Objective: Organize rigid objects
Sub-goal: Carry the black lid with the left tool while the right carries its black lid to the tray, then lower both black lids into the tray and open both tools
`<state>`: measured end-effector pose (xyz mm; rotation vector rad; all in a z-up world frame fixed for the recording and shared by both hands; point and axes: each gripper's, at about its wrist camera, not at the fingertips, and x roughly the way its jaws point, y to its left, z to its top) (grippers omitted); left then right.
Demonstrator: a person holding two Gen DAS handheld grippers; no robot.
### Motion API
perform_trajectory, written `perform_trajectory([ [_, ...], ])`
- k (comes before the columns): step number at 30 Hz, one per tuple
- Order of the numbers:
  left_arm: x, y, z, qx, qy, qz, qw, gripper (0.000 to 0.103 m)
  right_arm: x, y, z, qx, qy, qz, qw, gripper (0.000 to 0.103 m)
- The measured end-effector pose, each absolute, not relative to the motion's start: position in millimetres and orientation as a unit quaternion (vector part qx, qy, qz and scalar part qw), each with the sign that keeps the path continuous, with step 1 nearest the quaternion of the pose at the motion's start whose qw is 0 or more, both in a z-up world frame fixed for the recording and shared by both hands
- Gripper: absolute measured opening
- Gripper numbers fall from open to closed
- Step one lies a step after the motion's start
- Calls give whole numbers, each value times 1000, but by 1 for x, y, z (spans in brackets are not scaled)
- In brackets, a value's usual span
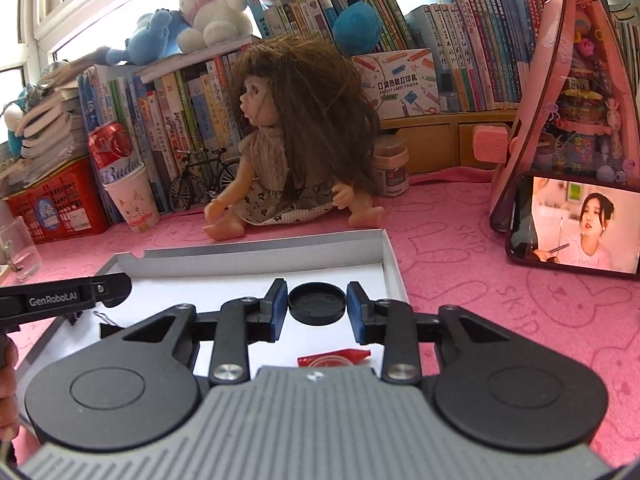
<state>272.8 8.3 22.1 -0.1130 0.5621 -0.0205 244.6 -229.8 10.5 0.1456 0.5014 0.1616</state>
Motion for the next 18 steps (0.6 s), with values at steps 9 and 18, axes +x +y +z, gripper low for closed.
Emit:
perform_trajectory([
  [9,286,5,15,-45,300,-1,953,29,256,-226,4,68,268,71,959,38],
  [18,290,1,12,-34,321,0,946,29,260,-225,3,67,280,61,956,38],
])
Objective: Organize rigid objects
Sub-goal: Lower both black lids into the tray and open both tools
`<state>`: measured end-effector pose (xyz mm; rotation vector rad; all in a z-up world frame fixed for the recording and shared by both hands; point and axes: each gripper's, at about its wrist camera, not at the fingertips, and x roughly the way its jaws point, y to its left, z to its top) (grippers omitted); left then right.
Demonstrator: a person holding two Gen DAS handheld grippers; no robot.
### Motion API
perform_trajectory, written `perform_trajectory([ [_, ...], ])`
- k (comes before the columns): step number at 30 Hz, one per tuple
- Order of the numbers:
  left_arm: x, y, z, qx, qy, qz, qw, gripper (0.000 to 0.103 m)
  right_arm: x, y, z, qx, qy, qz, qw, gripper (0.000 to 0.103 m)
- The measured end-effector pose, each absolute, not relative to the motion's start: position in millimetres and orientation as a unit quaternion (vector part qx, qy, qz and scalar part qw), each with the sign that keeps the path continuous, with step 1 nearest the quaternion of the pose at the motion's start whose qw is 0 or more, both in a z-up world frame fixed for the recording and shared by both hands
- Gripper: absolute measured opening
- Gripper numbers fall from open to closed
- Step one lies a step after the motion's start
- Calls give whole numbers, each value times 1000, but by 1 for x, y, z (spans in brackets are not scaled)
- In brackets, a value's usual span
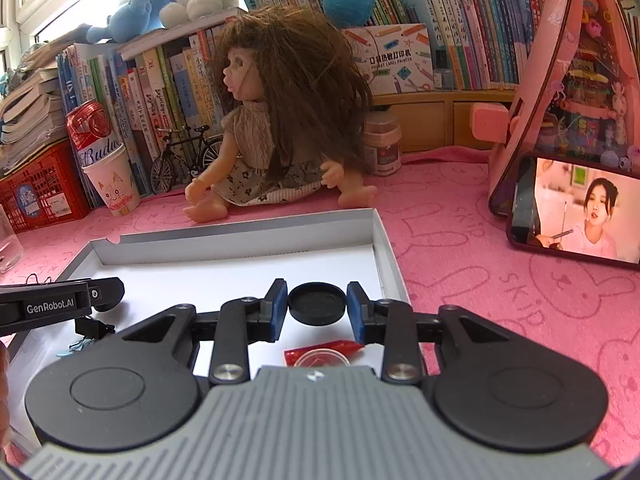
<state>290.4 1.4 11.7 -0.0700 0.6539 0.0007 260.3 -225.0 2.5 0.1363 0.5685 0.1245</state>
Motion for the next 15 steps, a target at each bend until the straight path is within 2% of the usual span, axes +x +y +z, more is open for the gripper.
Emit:
perform_trajectory([
  [15,297,2,7,-38,349,5,937,30,267,-224,0,68,299,53,950,38],
])
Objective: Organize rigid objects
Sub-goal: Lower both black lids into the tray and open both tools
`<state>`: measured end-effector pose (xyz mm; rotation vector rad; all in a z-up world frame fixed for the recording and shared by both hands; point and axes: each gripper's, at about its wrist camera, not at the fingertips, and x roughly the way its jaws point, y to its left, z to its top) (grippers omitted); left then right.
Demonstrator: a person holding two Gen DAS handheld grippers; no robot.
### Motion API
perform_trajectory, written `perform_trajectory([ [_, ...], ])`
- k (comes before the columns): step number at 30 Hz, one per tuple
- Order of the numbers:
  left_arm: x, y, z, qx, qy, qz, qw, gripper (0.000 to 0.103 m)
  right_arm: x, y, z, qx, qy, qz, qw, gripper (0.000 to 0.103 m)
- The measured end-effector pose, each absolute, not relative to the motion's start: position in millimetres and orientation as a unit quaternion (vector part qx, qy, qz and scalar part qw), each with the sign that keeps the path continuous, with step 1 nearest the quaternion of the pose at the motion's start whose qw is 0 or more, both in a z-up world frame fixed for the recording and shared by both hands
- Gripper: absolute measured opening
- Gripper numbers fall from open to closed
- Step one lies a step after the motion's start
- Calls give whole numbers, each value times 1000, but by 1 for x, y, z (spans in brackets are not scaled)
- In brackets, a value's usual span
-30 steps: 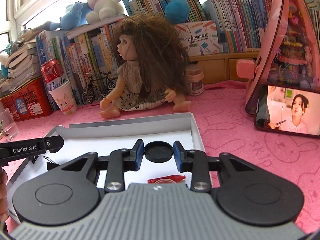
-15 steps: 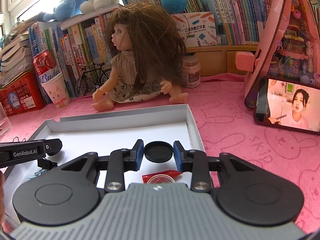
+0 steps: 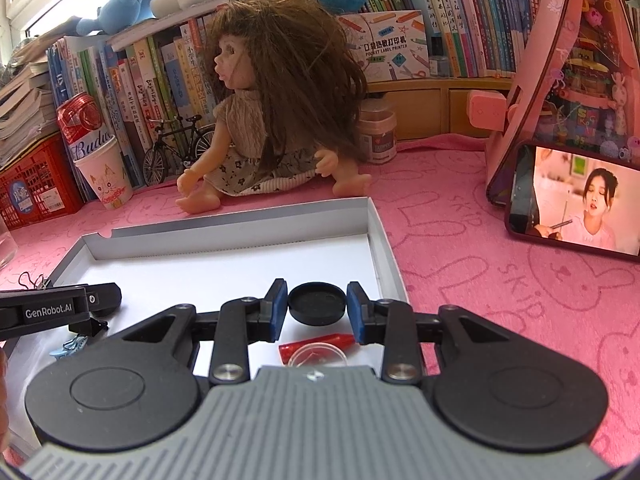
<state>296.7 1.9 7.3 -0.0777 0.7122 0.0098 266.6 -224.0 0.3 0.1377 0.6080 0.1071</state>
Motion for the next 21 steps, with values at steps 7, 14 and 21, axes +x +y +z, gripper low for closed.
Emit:
perform_trajectory([
  [7,299,1,6,-32,357,7,933,30,270,-223,-1,63,313,51,946,39],
  [14,300,-6,6,-10,362,11,932,30,273,-221,0,53,322,50,944,41],
  [21,300,-5,6,-12,363,14,932,30,273,-222,-1,58,321,49,944,42],
])
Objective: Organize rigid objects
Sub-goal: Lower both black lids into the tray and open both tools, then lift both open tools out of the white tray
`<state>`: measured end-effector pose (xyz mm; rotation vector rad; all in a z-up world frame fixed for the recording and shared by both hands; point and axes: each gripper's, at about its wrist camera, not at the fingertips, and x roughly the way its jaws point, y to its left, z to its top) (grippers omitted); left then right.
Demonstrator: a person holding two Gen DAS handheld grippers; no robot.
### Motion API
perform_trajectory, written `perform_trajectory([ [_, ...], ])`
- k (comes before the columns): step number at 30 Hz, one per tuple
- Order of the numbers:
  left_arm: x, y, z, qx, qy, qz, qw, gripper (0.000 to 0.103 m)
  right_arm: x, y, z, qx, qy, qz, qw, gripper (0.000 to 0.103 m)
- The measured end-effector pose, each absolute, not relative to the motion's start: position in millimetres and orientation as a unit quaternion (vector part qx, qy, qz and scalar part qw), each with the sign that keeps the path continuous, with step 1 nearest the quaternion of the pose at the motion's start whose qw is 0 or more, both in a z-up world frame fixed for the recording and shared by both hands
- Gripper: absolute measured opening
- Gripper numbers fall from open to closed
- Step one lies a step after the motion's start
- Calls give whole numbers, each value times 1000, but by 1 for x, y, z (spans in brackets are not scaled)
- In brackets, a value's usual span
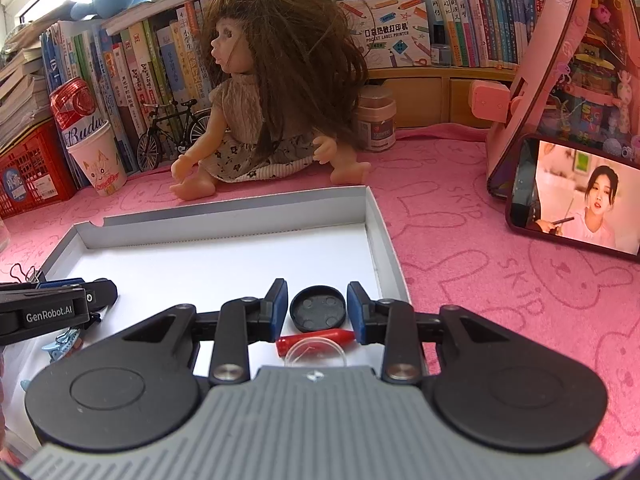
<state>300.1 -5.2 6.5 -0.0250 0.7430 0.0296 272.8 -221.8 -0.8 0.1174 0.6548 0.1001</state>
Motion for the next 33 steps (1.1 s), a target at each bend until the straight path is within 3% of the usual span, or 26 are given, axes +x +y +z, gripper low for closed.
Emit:
perform_trajectory([
  [3,300,-5,7,-14,363,15,931,33,273,-222,-1,57,321,49,944,45],
  [6,301,-4,7,-17,364,10,931,41,272,-222,-1,58,320,50,944,55],
  [8,300,-4,7,-18,366,3,931,47,272,-222,0,60,318,51,945,56],
  [10,300,-4,8,-20,368,0,930,58,271,-224,0,64,317,54,945,60],
  [16,292,-3,11,-24,357,0,934,71,261,-218,4,39,300,59,951,76],
  [18,288,-5,14,-12,349,-3,937,74,257,-215,6,30,292,63,954,82],
  [33,240,-11,44,-10,306,-20,952,79,222,-209,31,9,256,70,964,89],
])
